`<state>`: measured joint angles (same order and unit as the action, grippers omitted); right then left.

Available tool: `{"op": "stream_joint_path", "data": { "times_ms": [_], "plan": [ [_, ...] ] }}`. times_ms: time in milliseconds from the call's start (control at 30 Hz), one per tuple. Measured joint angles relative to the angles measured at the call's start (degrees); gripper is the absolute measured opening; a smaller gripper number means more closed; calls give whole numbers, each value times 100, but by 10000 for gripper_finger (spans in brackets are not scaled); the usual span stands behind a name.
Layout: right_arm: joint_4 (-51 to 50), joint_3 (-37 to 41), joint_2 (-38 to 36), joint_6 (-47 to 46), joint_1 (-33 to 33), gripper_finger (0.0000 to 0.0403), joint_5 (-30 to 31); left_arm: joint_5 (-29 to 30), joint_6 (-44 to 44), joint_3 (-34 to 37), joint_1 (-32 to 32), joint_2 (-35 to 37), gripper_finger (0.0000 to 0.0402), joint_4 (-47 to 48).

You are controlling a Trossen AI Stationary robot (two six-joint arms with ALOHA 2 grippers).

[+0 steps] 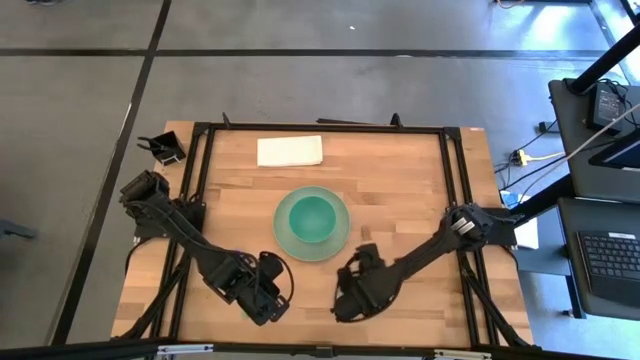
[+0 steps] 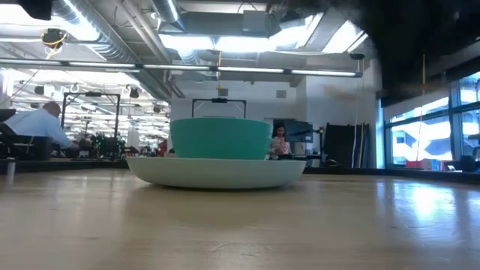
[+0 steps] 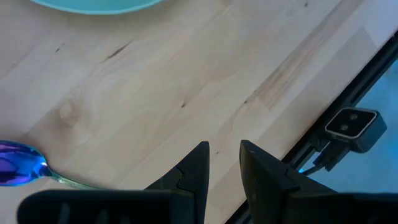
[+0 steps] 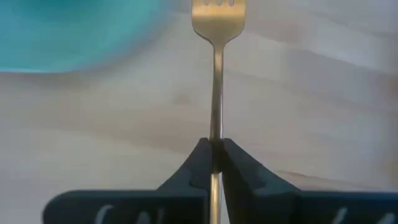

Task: Set table place
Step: Move the fork from the bottom right of the table to the right side of the plate

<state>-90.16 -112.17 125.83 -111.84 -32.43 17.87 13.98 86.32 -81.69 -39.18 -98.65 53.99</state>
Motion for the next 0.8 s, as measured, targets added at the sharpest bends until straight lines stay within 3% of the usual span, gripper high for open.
{"op": "stream_joint_path", "data": {
  "times_ms": [167,367,533,800],
  "plan": [
    [24,-198,-509,485,385,18,870,-3,0,0,59,0,82,-28],
    [53,461,-1235,1118,960,18,1203,0,4,0,59,0,82,-96],
    [170,1439,-1835,1160,1554,18,1011,-3,-8,0,55,0,82,-90],
    [2286,2993,-2224,1518,1997,18,322,-74,-452,0,174,4,82,-91]
  ]
}}
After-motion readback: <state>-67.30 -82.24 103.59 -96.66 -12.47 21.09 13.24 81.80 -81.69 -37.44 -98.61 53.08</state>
